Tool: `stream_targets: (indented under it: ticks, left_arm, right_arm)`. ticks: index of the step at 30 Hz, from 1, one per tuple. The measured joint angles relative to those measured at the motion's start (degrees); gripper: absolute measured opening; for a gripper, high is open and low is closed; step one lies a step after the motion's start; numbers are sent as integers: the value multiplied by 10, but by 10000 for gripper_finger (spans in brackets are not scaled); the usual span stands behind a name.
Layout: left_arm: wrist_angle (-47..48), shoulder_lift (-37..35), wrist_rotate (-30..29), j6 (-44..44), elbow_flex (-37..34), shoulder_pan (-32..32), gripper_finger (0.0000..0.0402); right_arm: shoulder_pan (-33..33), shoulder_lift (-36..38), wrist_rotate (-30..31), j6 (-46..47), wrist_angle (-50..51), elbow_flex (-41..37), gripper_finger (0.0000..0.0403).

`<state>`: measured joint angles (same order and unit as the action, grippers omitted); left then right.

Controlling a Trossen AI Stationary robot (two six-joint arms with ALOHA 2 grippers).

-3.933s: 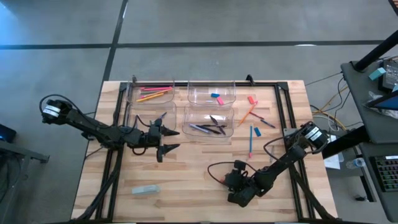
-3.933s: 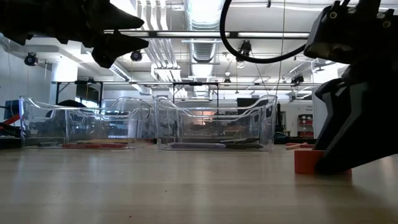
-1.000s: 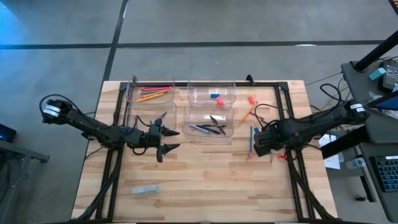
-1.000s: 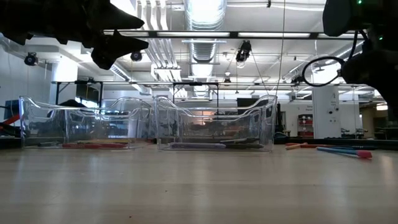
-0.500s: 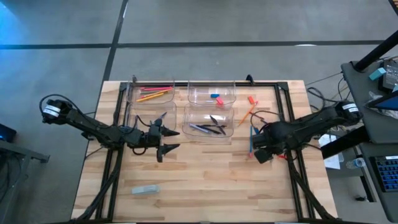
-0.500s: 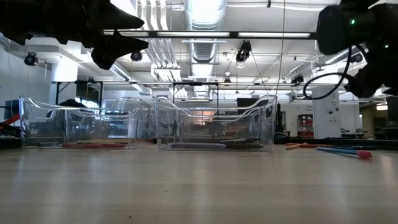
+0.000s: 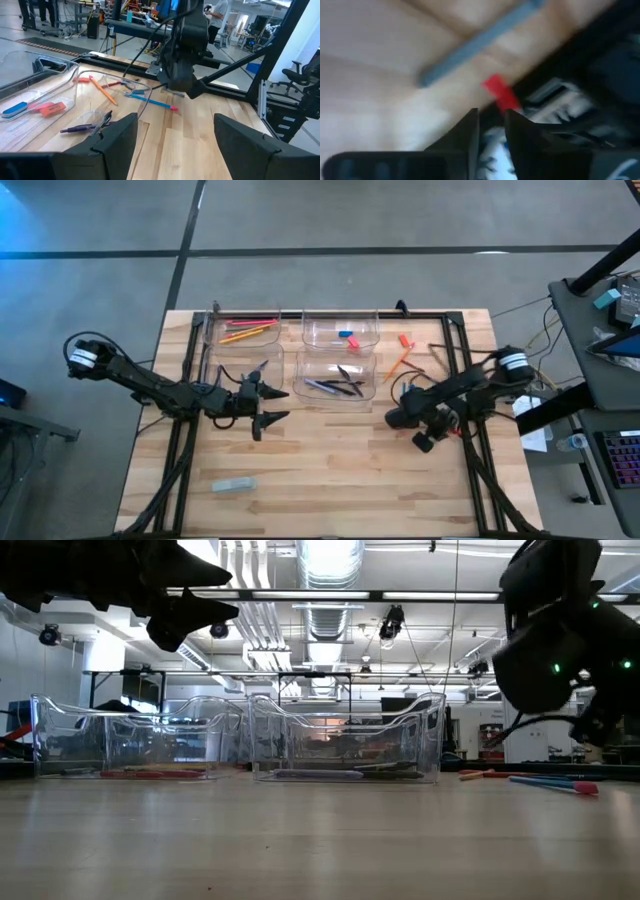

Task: Sort crayons/erasers/pens/pencils in bins
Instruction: Put the gray crayon into the bottom left transparent bin

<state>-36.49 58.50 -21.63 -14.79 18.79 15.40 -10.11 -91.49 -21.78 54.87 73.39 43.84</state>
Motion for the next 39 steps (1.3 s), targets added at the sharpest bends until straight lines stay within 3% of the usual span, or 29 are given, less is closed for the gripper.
stream_targets:
  ticks: [4, 8, 16, 29, 39]
  left_arm:
    - [0, 0, 0, 0, 0, 0, 246]
    - [0, 0, 0, 0, 0, 0, 246]
    - [1, 0, 0, 0, 0, 0, 246]
    - [2, 0, 0, 0, 0, 0, 246]
    - [2, 0, 0, 0, 0, 0, 246]
  right_arm:
    - [0, -56, 31, -23, 32, 5, 55]
    - [0, -88, 38, -46, -16, 5, 35]
    - [0, -86, 34, -36, -69, 8, 27]
    - [-2, 27, 64, 32, -102, 10, 27]
    - [-6, 164, 175, 105, -139, 10, 29]
